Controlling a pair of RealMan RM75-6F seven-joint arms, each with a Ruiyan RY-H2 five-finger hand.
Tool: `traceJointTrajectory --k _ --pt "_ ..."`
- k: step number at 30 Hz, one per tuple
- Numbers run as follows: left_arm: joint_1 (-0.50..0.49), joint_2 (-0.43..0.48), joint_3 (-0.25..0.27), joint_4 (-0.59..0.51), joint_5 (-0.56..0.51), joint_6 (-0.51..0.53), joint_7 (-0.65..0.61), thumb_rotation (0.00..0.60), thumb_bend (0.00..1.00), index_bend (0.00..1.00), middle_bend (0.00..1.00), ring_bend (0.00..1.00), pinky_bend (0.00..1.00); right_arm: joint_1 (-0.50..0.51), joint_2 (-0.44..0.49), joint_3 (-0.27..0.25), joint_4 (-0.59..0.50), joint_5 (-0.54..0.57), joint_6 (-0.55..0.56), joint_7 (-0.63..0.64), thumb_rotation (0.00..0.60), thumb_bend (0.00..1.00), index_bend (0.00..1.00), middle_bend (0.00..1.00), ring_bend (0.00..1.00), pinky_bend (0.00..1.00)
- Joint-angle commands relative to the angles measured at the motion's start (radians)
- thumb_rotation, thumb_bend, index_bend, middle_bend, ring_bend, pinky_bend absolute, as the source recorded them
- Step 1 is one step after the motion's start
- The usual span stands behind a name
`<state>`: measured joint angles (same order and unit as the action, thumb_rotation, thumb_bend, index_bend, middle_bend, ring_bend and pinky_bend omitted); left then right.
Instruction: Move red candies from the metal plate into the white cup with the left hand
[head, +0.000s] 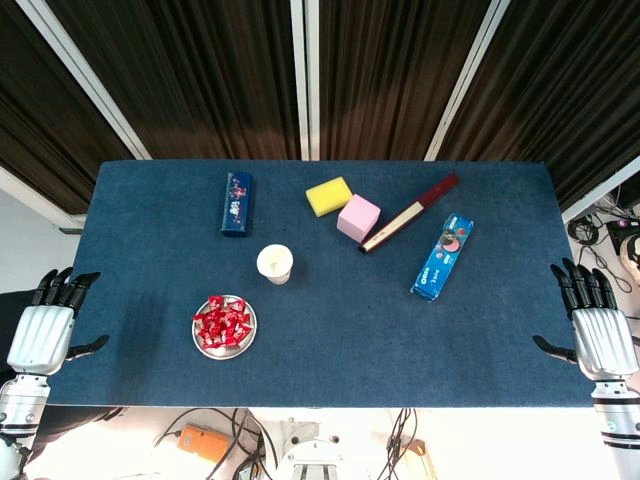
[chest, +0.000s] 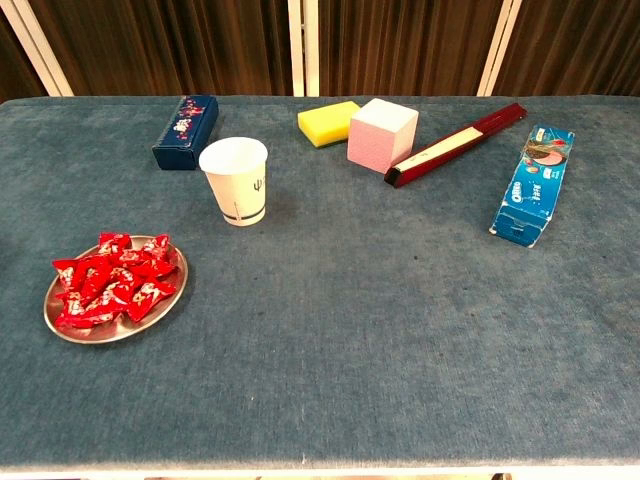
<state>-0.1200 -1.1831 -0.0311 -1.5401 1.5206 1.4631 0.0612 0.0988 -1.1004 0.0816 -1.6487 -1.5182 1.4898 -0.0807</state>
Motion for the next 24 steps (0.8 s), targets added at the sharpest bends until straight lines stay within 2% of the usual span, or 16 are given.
traceJointTrajectory --k 1,7,10,11,13,15,17,18,21,24 --pt "-0.004 0.0 0.002 -0.002 0.005 -0.005 -0.002 0.6 0.03 0.13 0.16 0.05 0.03 0.0 -0.002 0.001 0.0 -0.001 0.003 0.002 0.6 0.11 0.0 0.02 0.0 0.0" --pt "-0.027 -0.009 0.001 -0.018 0.045 -0.006 -0.006 0.6 0.03 0.16 0.19 0.09 0.03 -0.003 0.005 0.003 0.0 -0.009 0.017 0.006 0.6 0.11 0.0 0.02 0.0 0.0" --pt "-0.052 -0.024 0.0 -0.03 0.086 -0.011 0.012 0.6 0.05 0.22 0.28 0.19 0.09 -0.007 0.013 0.005 -0.004 -0.013 0.029 0.01 0.6 0.11 0.0 0.02 0.0 0.0" --pt "-0.066 -0.031 0.001 -0.036 0.103 -0.021 0.019 0.6 0.06 0.24 0.32 0.22 0.13 -0.008 0.016 0.007 -0.006 -0.013 0.033 0.012 0.6 0.11 0.0 0.02 0.0 0.0" --pt "-0.093 -0.039 0.007 -0.044 0.133 -0.048 0.024 0.6 0.11 0.27 0.38 0.3 0.28 -0.01 0.02 0.009 -0.007 -0.013 0.038 0.014 0.6 0.11 0.0 0.02 0.0 0.0" --pt "-0.128 -0.053 0.011 -0.046 0.166 -0.084 0.02 0.6 0.19 0.32 0.48 0.44 0.54 -0.011 0.022 0.01 -0.008 -0.012 0.04 0.015 0.6 0.11 0.0 0.02 0.0 0.0" --pt "-0.164 -0.073 0.015 -0.043 0.18 -0.132 0.024 0.6 0.22 0.33 0.59 0.57 0.69 -0.011 0.023 0.009 -0.009 -0.012 0.037 0.017 0.6 0.11 0.0 0.02 0.0 0.0" --pt "-0.179 -0.081 0.015 -0.042 0.182 -0.154 0.032 0.6 0.22 0.33 0.66 0.63 0.75 -0.011 0.024 0.008 -0.009 -0.011 0.036 0.018 0.6 0.11 0.0 0.02 0.0 0.0" --pt "-0.22 -0.116 0.013 -0.033 0.176 -0.218 0.057 0.6 0.23 0.35 0.81 0.76 0.82 -0.011 0.025 0.008 -0.011 -0.009 0.034 0.02 0.6 0.11 0.0 0.02 0.0 0.0" --pt "-0.251 -0.146 0.009 -0.023 0.155 -0.269 0.056 0.6 0.23 0.35 0.87 0.82 0.84 -0.011 0.026 0.007 -0.011 -0.006 0.031 0.02 0.6 0.11 0.0 0.02 0.0 0.0"
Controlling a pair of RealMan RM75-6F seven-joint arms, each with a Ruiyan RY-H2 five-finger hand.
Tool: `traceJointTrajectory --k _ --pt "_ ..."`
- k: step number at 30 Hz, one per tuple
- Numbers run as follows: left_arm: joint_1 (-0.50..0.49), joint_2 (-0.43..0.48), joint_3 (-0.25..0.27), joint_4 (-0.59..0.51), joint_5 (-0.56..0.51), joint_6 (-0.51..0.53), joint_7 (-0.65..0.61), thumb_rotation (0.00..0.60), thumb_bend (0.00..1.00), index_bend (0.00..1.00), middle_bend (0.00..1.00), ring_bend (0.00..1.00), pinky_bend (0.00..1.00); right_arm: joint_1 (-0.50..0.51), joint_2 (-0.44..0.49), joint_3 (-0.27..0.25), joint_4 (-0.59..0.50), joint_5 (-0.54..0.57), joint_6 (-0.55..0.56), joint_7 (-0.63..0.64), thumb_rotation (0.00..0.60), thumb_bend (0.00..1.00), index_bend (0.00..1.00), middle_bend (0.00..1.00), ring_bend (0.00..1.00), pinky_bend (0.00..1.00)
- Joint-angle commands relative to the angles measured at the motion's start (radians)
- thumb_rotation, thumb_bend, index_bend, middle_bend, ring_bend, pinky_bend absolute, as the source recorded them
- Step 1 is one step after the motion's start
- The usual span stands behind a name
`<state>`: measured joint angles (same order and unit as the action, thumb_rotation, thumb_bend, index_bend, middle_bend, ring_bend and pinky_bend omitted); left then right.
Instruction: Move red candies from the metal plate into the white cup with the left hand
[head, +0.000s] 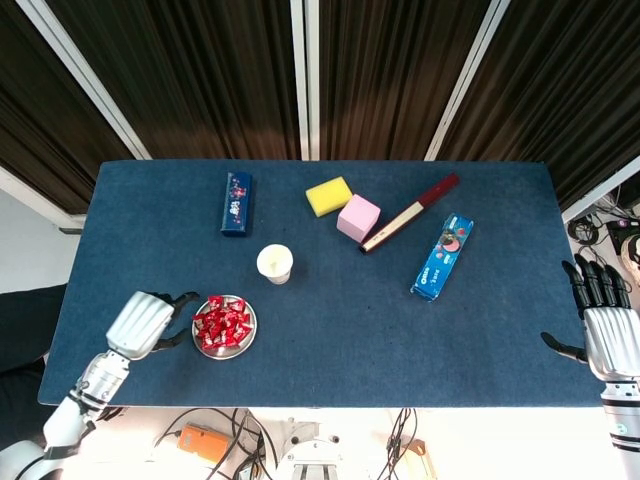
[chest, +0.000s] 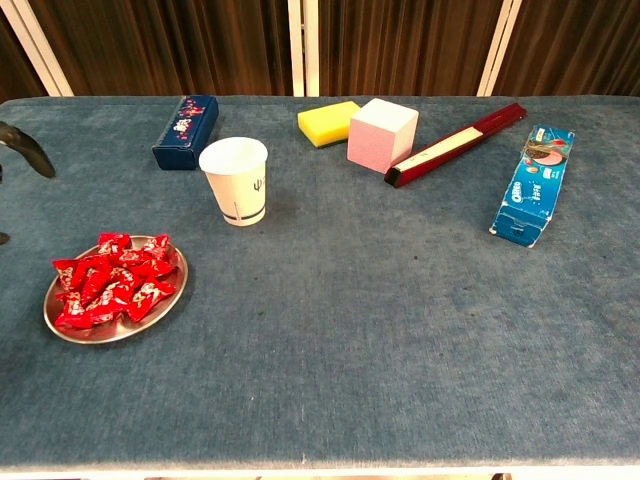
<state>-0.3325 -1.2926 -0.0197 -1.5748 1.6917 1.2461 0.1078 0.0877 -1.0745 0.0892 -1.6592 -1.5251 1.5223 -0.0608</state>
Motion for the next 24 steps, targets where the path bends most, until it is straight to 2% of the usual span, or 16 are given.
traceJointTrajectory --k 1,6,11,24 --pt "-0.046 -0.043 -0.003 0.017 -0.024 -0.066 0.012 0.6 0.23 0.35 0.88 0.82 0.84 0.0 0.001 0.0 -0.001 0.001 -0.002 -0.001 0.6 0.11 0.0 0.02 0.0 0.0" --pt "-0.069 -0.067 -0.002 0.034 -0.073 -0.122 0.047 0.6 0.23 0.35 0.91 0.85 0.85 0.001 0.001 0.0 0.001 0.006 -0.005 0.003 0.6 0.11 0.0 0.02 0.0 0.0" --pt "-0.081 -0.079 0.011 0.044 -0.103 -0.157 0.03 0.6 0.23 0.36 0.91 0.86 0.85 0.003 -0.002 0.001 0.008 0.015 -0.016 0.011 0.6 0.11 0.0 0.02 0.0 0.0" --pt "-0.11 -0.122 0.021 0.084 -0.142 -0.191 0.017 0.6 0.23 0.39 0.91 0.86 0.85 0.003 -0.009 0.003 0.029 0.025 -0.021 0.035 0.6 0.11 0.0 0.02 0.0 0.0"
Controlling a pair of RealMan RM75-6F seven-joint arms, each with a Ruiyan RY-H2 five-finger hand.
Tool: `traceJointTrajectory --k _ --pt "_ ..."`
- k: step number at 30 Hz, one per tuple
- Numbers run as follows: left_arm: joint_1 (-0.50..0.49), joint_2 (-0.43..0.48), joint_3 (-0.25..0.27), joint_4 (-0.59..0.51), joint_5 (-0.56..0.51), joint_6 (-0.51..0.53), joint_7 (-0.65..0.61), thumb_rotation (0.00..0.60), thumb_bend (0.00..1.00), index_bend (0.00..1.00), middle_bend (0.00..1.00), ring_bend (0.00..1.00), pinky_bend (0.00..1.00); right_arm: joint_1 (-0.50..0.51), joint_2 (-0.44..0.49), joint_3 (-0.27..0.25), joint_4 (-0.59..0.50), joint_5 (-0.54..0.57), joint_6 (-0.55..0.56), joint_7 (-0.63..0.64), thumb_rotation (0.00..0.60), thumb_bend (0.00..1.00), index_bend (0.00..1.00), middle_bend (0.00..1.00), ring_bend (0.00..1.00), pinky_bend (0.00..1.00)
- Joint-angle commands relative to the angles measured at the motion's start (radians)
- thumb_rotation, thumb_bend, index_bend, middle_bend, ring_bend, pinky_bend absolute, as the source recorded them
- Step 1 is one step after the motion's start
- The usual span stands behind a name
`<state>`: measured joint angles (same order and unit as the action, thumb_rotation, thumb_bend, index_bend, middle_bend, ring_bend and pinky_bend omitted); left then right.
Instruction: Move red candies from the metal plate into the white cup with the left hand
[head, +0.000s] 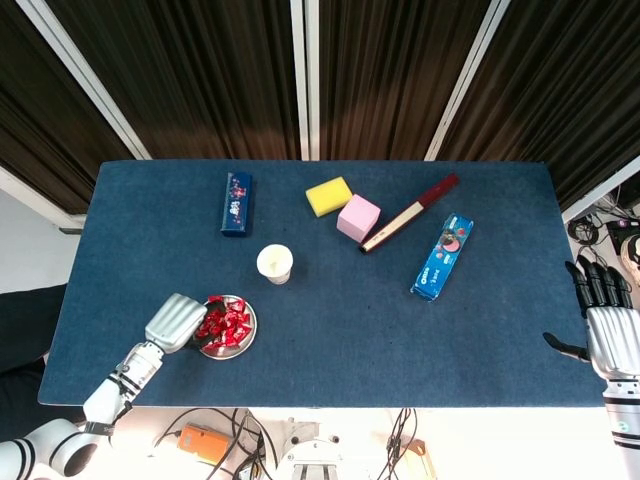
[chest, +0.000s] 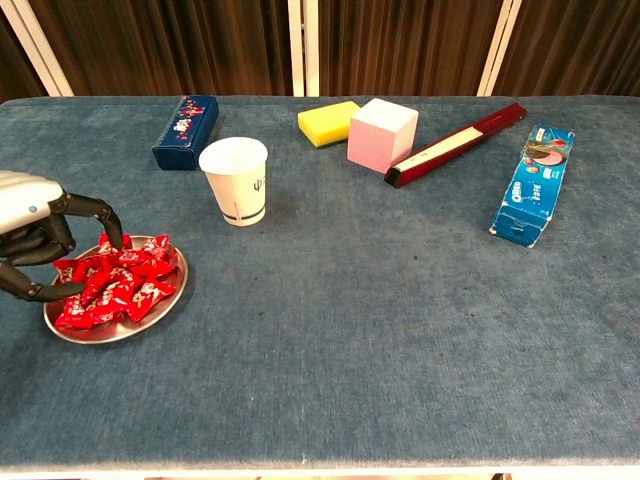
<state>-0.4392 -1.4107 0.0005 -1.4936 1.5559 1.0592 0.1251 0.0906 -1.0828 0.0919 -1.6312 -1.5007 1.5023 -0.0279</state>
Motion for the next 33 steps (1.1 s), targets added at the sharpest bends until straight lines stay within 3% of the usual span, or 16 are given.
traceJointTrajectory --k 1,16,33 --pt "-0.005 -0.006 0.002 0.005 -0.009 -0.007 -0.001 0.6 0.23 0.39 0.91 0.86 0.85 0.0 -0.002 0.0 0.004 0.003 -0.002 0.003 0.6 0.11 0.0 0.02 0.0 0.0" --pt "-0.025 -0.039 0.008 0.039 -0.033 -0.016 -0.003 0.6 0.27 0.45 0.92 0.87 0.85 0.006 -0.008 0.002 0.011 0.012 -0.016 0.007 0.6 0.11 0.0 0.02 0.0 0.0" --pt "-0.032 -0.073 0.014 0.12 -0.057 -0.021 -0.051 0.6 0.5 0.57 0.93 0.88 0.85 0.007 -0.007 -0.001 0.009 0.01 -0.019 0.004 0.6 0.11 0.0 0.02 0.0 0.0"
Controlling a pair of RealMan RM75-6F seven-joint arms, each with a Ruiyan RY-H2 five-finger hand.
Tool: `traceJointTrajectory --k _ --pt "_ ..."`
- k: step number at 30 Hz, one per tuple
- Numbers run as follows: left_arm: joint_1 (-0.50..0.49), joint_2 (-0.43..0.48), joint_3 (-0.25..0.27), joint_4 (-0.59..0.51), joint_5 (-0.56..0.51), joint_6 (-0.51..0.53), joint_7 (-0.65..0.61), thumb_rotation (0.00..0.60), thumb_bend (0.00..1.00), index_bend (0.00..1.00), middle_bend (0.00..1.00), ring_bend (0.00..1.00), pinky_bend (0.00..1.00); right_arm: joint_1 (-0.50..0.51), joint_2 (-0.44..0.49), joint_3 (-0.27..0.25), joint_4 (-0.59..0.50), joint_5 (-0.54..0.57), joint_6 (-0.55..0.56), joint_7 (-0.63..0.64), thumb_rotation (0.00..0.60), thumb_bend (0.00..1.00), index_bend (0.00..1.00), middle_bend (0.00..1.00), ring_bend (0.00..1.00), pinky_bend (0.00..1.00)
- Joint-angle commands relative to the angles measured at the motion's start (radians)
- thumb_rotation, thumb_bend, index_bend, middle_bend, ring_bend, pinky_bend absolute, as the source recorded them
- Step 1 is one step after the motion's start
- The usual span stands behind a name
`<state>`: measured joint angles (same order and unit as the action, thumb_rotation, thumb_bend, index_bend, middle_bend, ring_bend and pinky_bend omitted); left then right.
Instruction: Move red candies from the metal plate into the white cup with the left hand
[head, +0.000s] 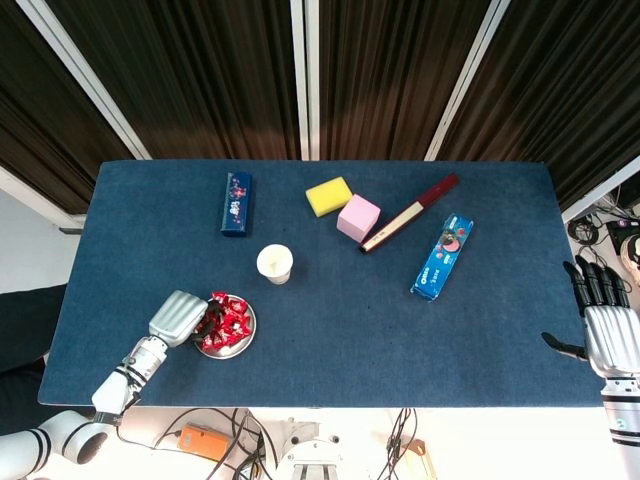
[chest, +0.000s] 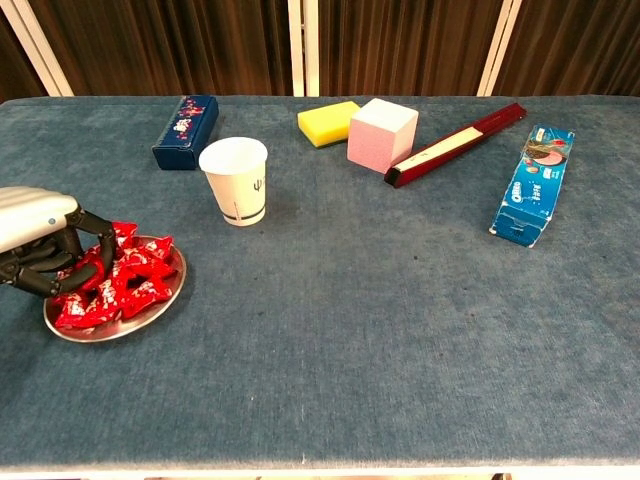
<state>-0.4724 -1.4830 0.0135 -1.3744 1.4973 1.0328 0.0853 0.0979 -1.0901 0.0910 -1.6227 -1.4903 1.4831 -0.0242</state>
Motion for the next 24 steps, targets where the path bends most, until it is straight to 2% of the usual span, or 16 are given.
traceJointTrajectory --k 1,8,14,20,24 --pt "0.002 0.001 0.002 -0.001 0.004 0.01 -0.016 0.6 0.5 0.57 0.93 0.88 0.85 -0.001 0.0 0.0 0.0 -0.001 0.002 0.001 0.6 0.11 0.0 0.02 0.0 0.0" --pt "-0.006 0.043 -0.022 -0.068 0.03 0.064 -0.052 0.6 0.49 0.57 0.93 0.88 0.85 -0.005 0.001 0.0 0.004 -0.005 0.012 0.008 0.6 0.11 0.0 0.02 0.0 0.0" --pt "-0.061 0.078 -0.104 -0.141 0.025 0.074 -0.067 0.6 0.49 0.57 0.93 0.88 0.85 -0.007 0.002 0.0 0.008 -0.008 0.017 0.014 0.6 0.11 0.0 0.02 0.0 0.0" --pt "-0.168 0.062 -0.207 -0.171 -0.05 -0.016 -0.049 0.6 0.49 0.57 0.93 0.88 0.85 -0.01 0.002 0.0 0.012 -0.007 0.021 0.02 0.6 0.11 0.0 0.02 0.0 0.0" --pt "-0.23 0.028 -0.253 -0.149 -0.12 -0.079 -0.021 0.6 0.49 0.57 0.93 0.88 0.85 -0.014 0.005 0.001 0.014 -0.003 0.025 0.025 0.6 0.11 0.0 0.02 0.0 0.0"
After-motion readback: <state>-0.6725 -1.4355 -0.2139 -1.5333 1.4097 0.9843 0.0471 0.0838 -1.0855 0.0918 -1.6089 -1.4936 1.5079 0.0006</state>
